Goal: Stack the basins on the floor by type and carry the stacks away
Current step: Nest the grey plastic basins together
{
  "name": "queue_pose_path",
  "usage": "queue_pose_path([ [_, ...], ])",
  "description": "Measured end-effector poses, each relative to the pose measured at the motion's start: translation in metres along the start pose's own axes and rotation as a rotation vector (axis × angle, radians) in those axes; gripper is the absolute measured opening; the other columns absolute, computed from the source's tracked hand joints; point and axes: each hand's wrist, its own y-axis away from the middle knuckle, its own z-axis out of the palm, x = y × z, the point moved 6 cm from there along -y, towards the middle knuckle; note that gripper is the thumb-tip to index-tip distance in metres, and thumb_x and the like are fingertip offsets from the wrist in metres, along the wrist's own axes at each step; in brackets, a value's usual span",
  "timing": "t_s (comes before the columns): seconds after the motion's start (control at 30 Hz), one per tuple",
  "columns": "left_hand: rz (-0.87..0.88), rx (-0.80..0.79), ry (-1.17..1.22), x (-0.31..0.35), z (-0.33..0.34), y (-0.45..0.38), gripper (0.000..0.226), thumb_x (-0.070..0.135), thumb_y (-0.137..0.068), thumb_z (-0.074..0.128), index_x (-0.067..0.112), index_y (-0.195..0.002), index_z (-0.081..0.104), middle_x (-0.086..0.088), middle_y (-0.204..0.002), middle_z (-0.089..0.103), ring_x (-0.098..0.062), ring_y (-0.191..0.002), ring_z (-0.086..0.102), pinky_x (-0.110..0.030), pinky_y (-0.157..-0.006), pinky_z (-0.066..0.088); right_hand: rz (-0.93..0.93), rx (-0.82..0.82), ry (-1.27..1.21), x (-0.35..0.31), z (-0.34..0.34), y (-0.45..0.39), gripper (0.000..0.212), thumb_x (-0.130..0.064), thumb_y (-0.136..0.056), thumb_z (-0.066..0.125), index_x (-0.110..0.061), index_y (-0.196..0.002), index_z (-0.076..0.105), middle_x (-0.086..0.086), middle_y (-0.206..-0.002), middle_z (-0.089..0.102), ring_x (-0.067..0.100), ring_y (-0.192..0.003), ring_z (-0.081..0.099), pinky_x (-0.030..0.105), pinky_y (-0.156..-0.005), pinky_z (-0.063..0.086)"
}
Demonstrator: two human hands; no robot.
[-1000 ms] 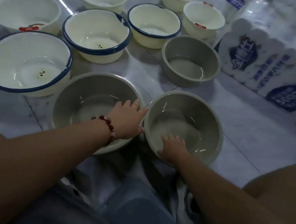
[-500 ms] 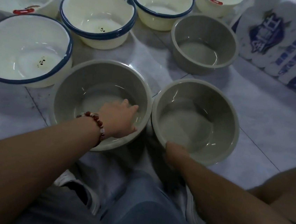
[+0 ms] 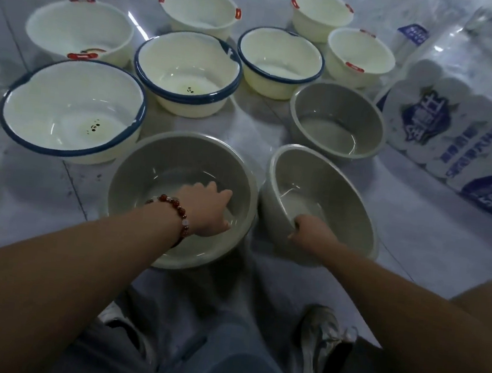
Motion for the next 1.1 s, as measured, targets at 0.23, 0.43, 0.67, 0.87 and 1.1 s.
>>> queue_pose_path([
  [0.23,-0.026,-0.008,0.221,-0.012,-0.008,0.008,0.072,0.057,-0.095,0.048,0.021,-0.154,0.026,-0.009,-0.157,0.033,-0.031,-0.14,0.039,-0.041,-0.111,0.036,-0.083,0.022,-0.01,-0.009,-0.062,0.005,0.027,-0.034,-0.084,0.072,-0.01,-0.096,0.072,0.006,-0.091,0.069,0.024,-0.088,0.065,0.026,-0.07,0.042],
  [0.43,0.007,0.019,0.726,-0.011,-0.015,0.007,0.059,0.057,-0.096,0.048,0.019,-0.142,0.05,-0.001,-0.143,0.054,-0.018,-0.126,0.053,-0.032,-0.105,0.041,-0.229,0.085,-0.082,-0.048,-0.11,0.027,0.023,-0.034,-0.086,0.071,-0.016,-0.099,0.075,0.002,-0.089,0.072,0.018,-0.084,0.067,0.032,-0.077,0.053],
  [0.67,-0.234,-0.158,1.724,0.0,-0.035,0.021,0.074,0.079,-0.083,0.046,0.021,-0.128,0.053,-0.007,-0.123,0.061,-0.034,-0.116,0.057,-0.053,-0.1,0.045,-0.487,0.198,0.189,-0.126,-0.113,0.072,0.016,-0.031,-0.086,0.063,-0.022,-0.099,0.067,-0.001,-0.092,0.068,0.025,-0.089,0.064,0.03,-0.068,0.043],
  [0.87,-0.609,0.081,1.911,-0.041,-0.003,0.026,0.026,0.023,-0.098,0.056,0.007,-0.118,0.055,-0.014,-0.089,0.063,-0.025,-0.078,0.065,-0.045,-0.077,0.059,-0.629,0.192,0.181,-0.162,-0.099,0.088,0.004,-0.031,-0.087,0.059,-0.028,-0.088,0.056,-0.006,-0.079,0.057,0.022,-0.085,0.062,0.03,-0.064,0.037],
  [1.1,-0.81,0.115,2.009,-0.093,0.043,0.044,0.039,0.015,-0.093,0.058,0.011,-0.13,0.048,-0.017,-0.108,0.063,-0.03,-0.086,0.066,-0.032,-0.04,0.053,-0.341,0.252,-0.196,-0.127,-0.105,0.031,0.042,-0.05,-0.095,0.051,-0.023,-0.124,0.064,-0.002,-0.119,0.064,0.017,-0.109,0.06,0.043,-0.095,0.051],
])
